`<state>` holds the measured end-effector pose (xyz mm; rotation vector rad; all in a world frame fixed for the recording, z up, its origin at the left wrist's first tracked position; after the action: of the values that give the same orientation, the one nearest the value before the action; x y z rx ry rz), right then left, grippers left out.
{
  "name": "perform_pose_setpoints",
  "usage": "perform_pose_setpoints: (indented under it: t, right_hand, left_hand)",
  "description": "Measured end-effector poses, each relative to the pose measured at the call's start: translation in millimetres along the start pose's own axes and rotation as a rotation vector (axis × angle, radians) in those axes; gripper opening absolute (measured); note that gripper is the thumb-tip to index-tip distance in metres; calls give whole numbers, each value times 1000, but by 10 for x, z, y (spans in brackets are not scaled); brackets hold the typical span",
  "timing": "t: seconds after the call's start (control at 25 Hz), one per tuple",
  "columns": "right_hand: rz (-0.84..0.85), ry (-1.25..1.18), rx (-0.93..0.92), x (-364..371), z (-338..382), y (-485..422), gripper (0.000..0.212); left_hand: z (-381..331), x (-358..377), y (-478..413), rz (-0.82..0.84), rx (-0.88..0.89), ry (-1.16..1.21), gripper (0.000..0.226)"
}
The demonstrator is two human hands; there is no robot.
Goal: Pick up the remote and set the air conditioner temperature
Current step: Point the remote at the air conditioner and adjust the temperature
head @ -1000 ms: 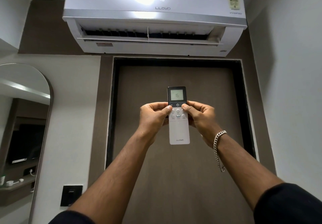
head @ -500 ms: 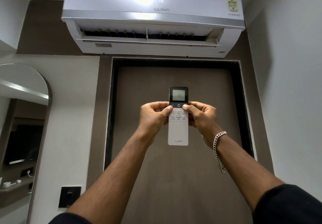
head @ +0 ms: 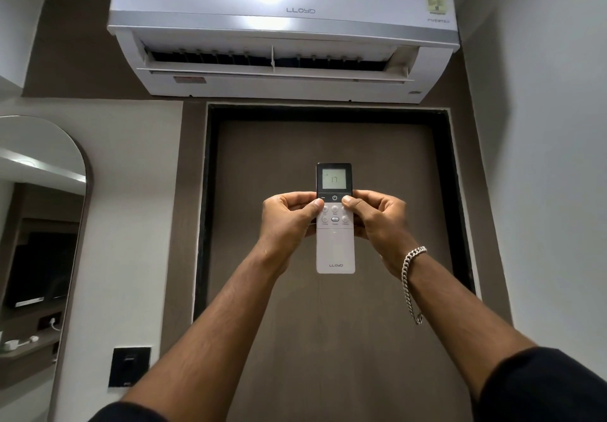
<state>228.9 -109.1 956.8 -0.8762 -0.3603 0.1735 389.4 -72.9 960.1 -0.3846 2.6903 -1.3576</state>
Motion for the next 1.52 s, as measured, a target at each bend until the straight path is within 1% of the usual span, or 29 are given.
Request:
perform_pose_setpoints:
  t: [0.12,0.2,0.28,0.36,0.48,0.76,0.92,1.12,1.24,1.36,1.52]
  right_hand:
    - [14,8,9,-16,6,-5,31]
    - [26,-8,20,-38,13,-4,25]
    - [42,-26,30,-52,25,-2,13]
    - [70,-51,37,-50,47,1,8]
    - [85,-52,27,-51,91,13,7]
    - [66,-29,12,-70,142,45,7]
    - [59,-9,16,-68,161,68,13]
    - [47,5,9,-69,174,93,21]
    - [33,-5,13,-67,169,108,22]
    - [13,6,26,-88,140,113,30]
    - [-5,21,23,-142,123,116,30]
  left_hand:
    - [8,10,0,8,-6,-19,11]
    - [-3,21,4,13,-2,-24,10]
    - [-25,35,10,20,4,-16,5]
    - [-35,62,10,29,2,-8,7]
    - [-46,88,22,23,-18,-13,17]
    - [-115,109,68,15,-18,-15,11]
    - [-153,105,107,14,-17,-13,16]
    - [-173,114,129,21,-24,0,16]
    - [-171,98,132,13,-23,-15,13]
    - [-133,98,137,11,-34,-30,11]
    - [-123,152,133,24,-30,-35,7]
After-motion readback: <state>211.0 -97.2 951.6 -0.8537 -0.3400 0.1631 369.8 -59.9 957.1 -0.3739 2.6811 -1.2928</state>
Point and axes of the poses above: each hand's wrist, its own y-axis away from the middle knuckle, its own x-axis out of the palm, z = x × y, the point moved 6 cm from there along -y, towards the middle knuckle, and after that the axes turned 7 degrees about -y, right-handed, at the moved point
